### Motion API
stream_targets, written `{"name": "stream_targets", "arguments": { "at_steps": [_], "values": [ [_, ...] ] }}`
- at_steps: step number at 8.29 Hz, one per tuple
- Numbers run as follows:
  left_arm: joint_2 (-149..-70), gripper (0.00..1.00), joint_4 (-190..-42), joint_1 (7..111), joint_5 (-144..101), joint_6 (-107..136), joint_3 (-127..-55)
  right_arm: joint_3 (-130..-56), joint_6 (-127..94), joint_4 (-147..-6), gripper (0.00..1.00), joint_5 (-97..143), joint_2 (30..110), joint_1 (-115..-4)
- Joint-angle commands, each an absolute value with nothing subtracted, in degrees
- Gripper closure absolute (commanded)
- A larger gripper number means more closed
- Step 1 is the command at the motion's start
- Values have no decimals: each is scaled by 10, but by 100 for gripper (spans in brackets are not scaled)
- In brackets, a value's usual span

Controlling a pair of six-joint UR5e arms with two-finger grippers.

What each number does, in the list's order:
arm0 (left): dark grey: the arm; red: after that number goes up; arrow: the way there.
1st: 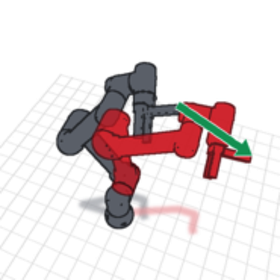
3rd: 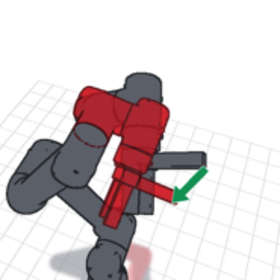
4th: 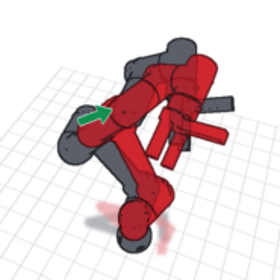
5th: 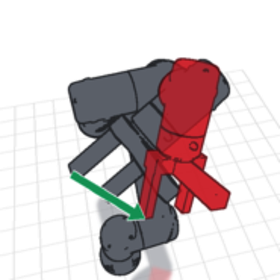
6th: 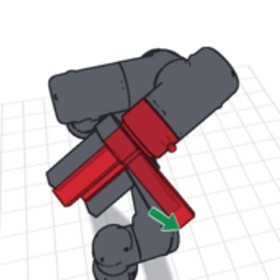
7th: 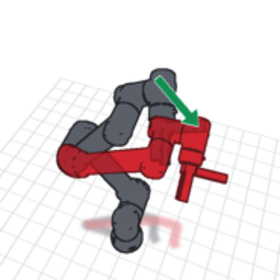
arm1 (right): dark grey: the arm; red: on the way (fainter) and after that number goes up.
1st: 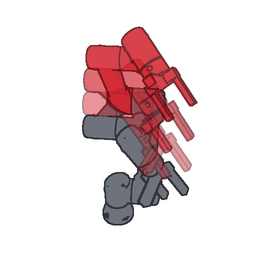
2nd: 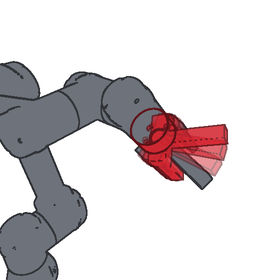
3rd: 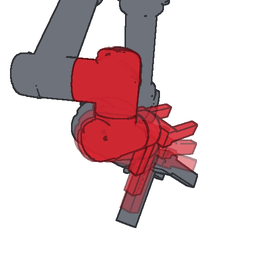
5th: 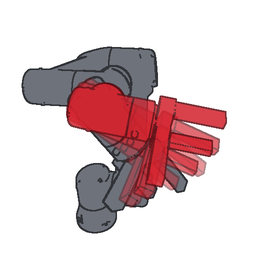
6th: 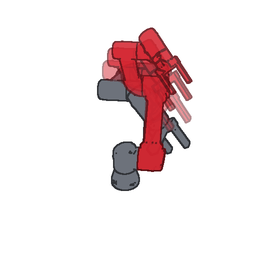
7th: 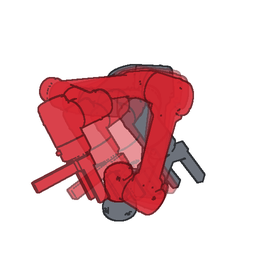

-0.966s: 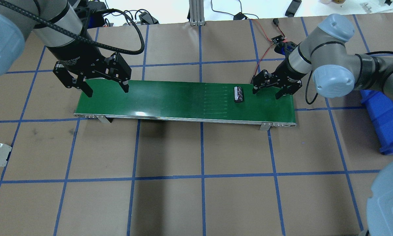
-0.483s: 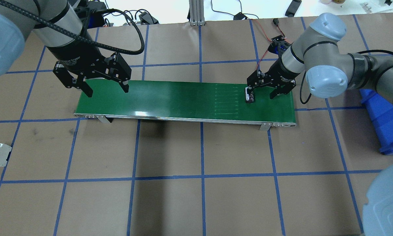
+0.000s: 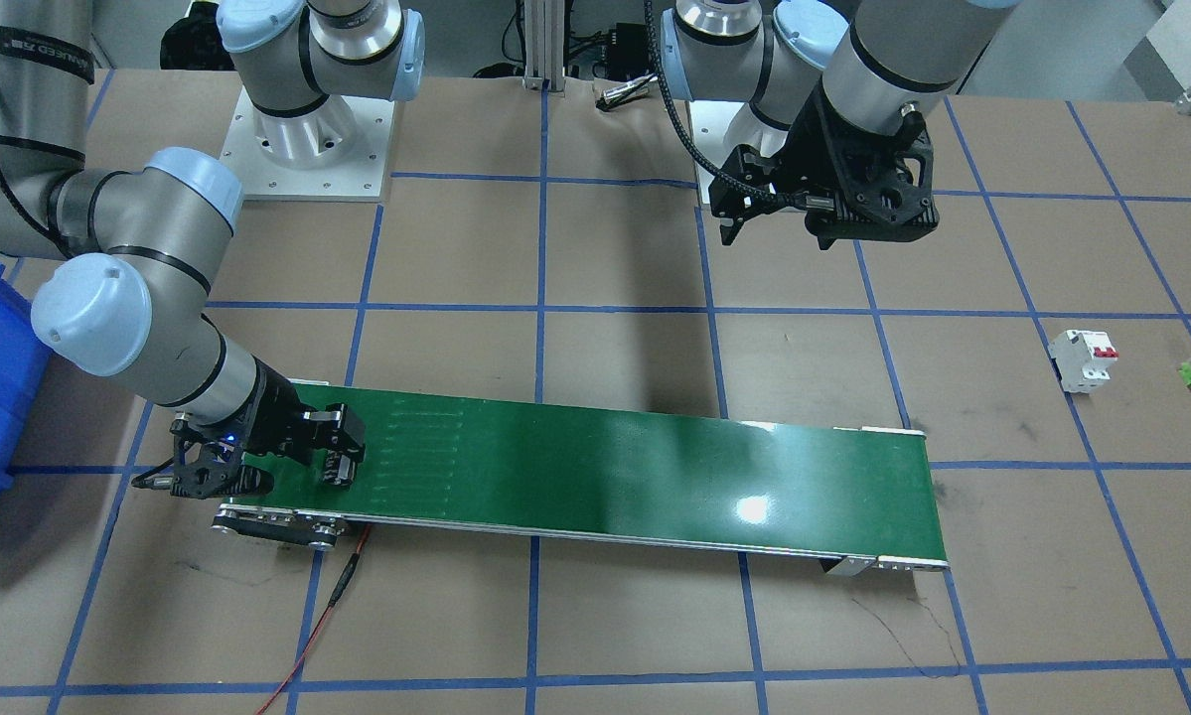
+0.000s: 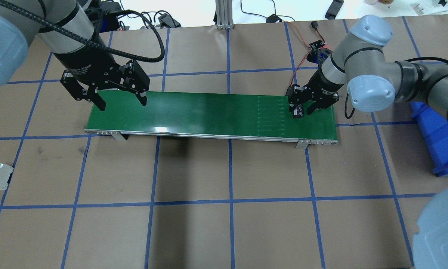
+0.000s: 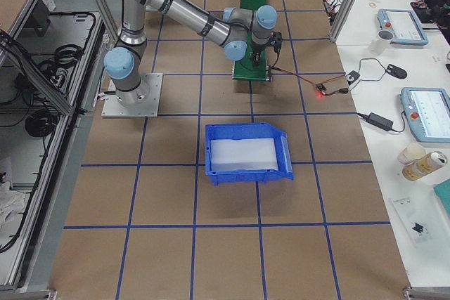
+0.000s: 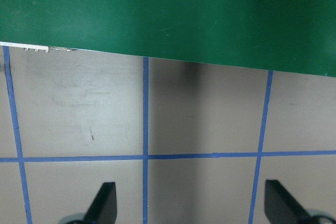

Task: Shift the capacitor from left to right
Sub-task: 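Lower the right gripper onto the capacitor on the belt and close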

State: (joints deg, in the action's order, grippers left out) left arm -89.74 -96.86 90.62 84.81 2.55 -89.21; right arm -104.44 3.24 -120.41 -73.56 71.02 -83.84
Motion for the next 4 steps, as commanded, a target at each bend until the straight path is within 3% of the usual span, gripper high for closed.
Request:
{"name": "stream_targets", "arguments": {
  "at_steps": [1, 4],
  "values": [
    [-898, 0, -969, 906, 848, 25, -892, -1045, 39, -1201, 58, -762, 710, -838],
    [-898, 0, -969, 906, 849, 25, -892, -1018, 53, -1186, 86, -821, 718, -838]
  ]
}}
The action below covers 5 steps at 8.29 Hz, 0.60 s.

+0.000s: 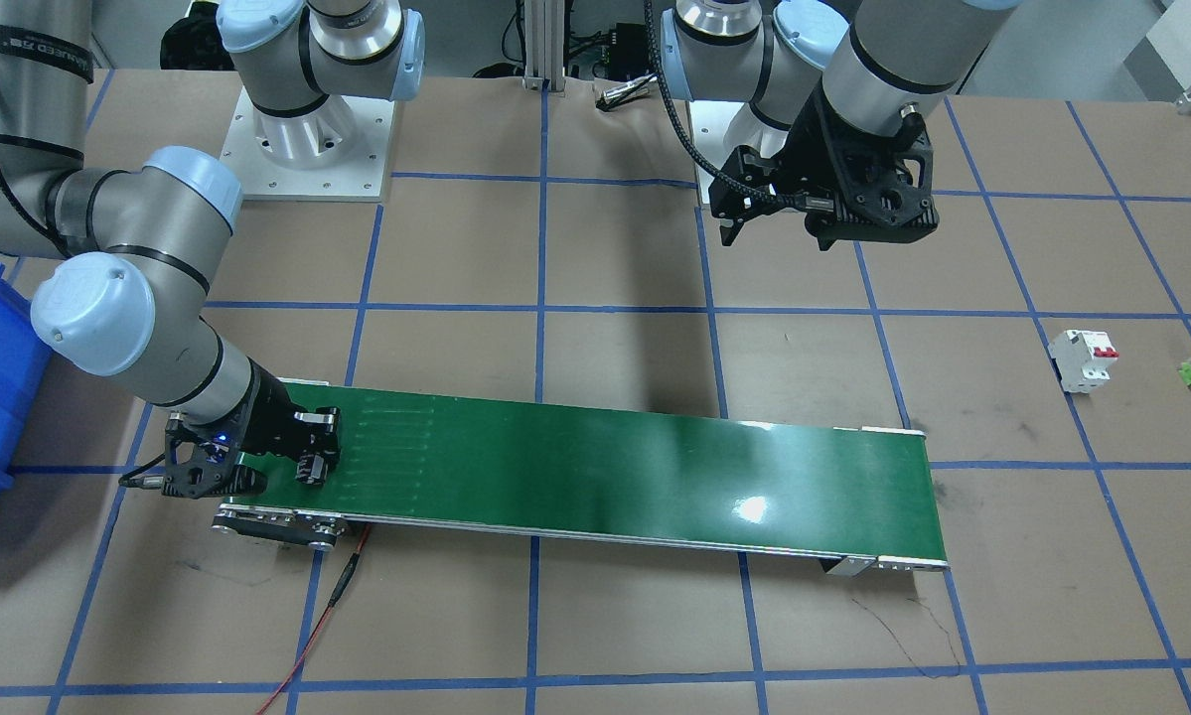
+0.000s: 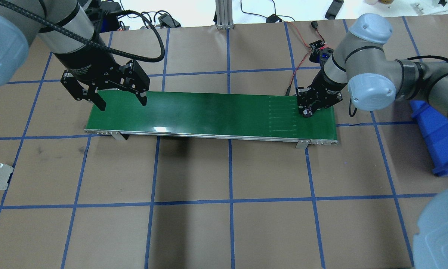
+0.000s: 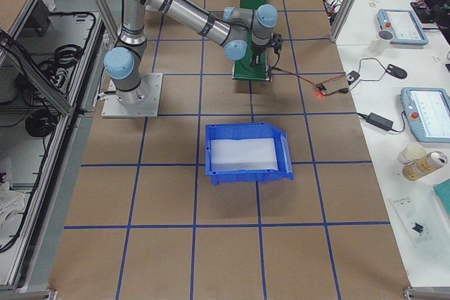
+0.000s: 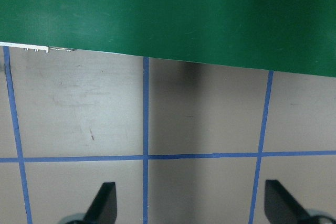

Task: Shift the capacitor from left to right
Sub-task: 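Lower the right gripper onto the capacitor on the belt and close, then lift the capacitor with the right gripper and place it in the blue bin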

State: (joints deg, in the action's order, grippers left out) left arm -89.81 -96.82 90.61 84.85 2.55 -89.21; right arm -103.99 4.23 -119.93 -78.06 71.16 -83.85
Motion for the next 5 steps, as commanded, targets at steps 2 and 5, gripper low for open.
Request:
{"name": "stream_targets", "arguments": {
  "at_steps": [2, 5],
  "values": [
    [-898, 0, -969, 906, 848, 25, -892, -952, 75, -1096, 90, -880, 732, -832],
    [-898, 0, -968, 906, 850, 25, -892, -940, 271, -1095, 90, -932, 767, -734]
  ]
}}
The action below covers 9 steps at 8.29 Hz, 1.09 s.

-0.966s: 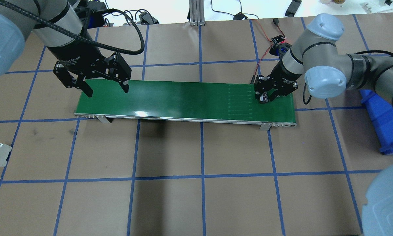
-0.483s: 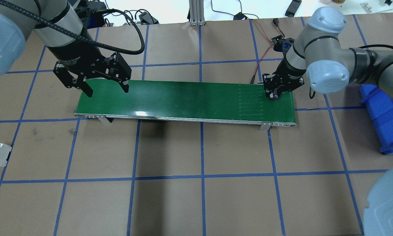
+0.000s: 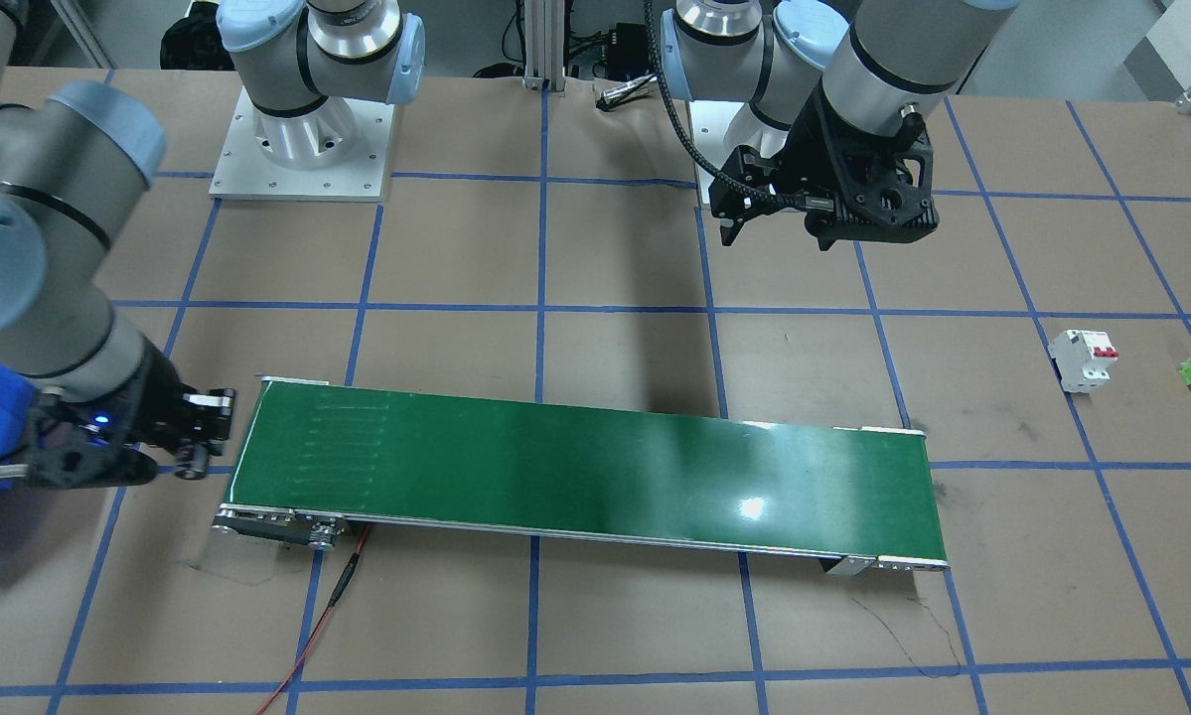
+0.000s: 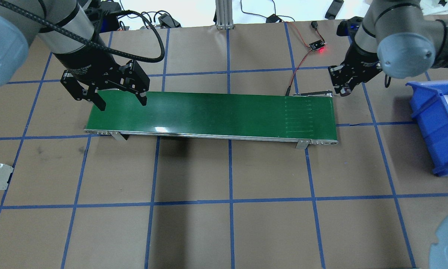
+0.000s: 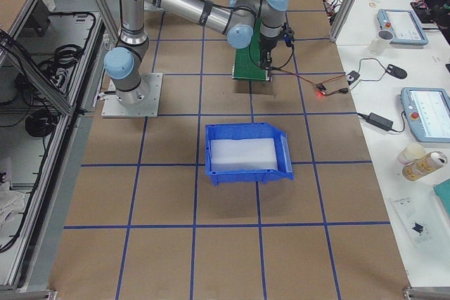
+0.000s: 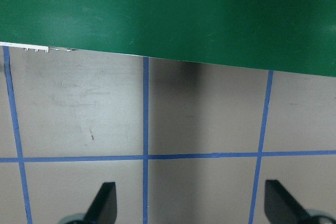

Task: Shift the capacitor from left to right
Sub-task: 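Lift the capacitor with the right gripper and place it in the blue bin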

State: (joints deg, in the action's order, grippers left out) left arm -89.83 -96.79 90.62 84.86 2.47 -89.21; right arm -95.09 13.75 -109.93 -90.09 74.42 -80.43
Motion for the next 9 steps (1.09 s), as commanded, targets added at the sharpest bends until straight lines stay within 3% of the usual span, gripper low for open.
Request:
{"name": "stream_targets", "arguments": {
  "at_steps": [1, 4, 7, 9],
  "values": [
    [-898, 0, -968, 906, 850, 25, -892, -937, 370, -1097, 89, -934, 777, -679],
    [-899, 0, -967, 906, 848, 25, -892, -938, 576, -1127, 89, -927, 755, -520],
    [-900, 0, -967, 906, 848, 25, -892, -953, 640, -1181, 89, -931, 675, -459],
    [-900, 0, -967, 906, 848, 25, -892, -961, 642, -1200, 82, -935, 646, -458]
  ]
}}
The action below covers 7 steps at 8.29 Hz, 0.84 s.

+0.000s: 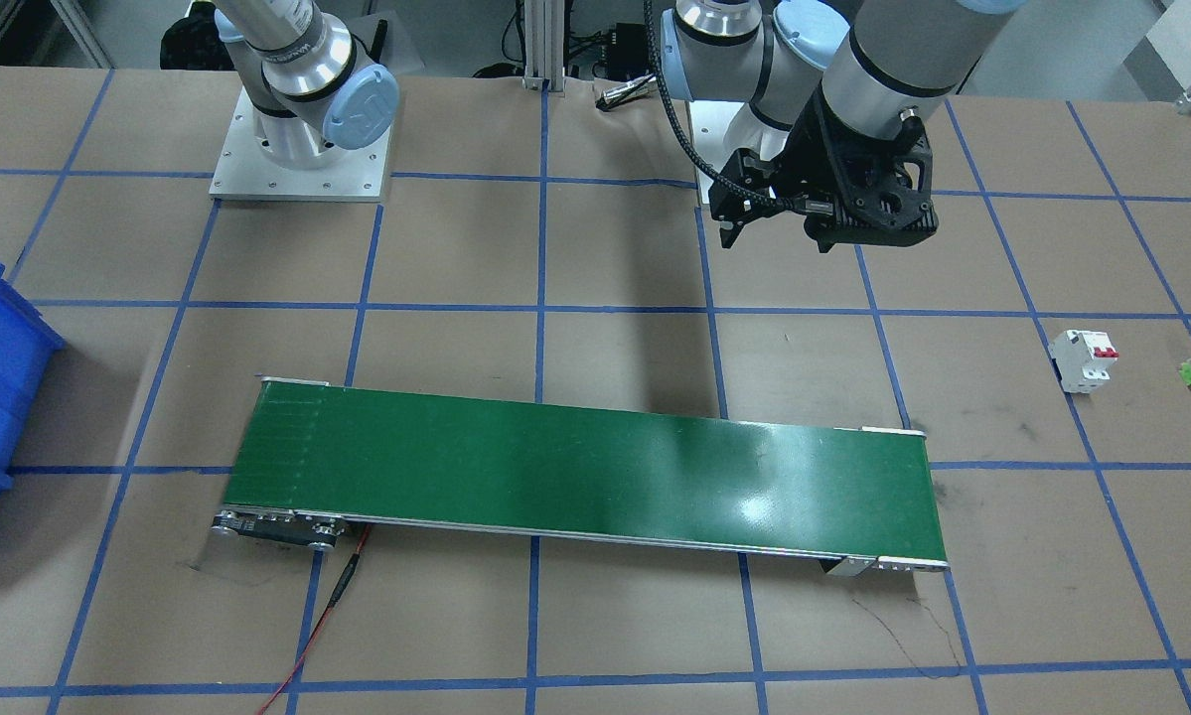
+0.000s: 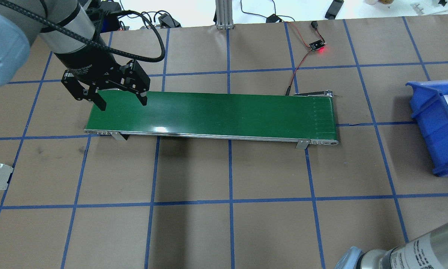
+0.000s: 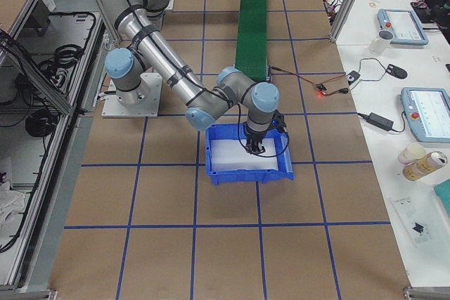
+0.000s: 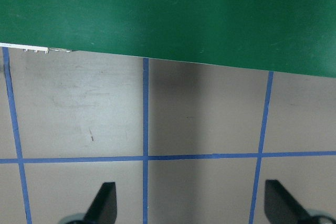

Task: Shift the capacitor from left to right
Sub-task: 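Lift the capacitor with the right gripper and place it in the blue bin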

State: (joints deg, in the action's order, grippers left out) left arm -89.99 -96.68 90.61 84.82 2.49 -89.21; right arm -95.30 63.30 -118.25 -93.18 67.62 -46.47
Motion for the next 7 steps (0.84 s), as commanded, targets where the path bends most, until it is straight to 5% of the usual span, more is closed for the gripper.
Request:
{"name": "stream_targets", "arguments": {
  "at_steps": [1, 2, 7],
  "values": [
    [-900, 0, -967, 906, 848, 25, -892, -962, 649, -1205, 54, -934, 643, -455],
    [-900, 0, -967, 906, 848, 25, -892, -962, 650, -1205, 3, -929, 648, -453],
    [-900, 0, -967, 906, 848, 25, -892, -953, 531, -1023, 0, -872, 790, -509]
  ]
}}
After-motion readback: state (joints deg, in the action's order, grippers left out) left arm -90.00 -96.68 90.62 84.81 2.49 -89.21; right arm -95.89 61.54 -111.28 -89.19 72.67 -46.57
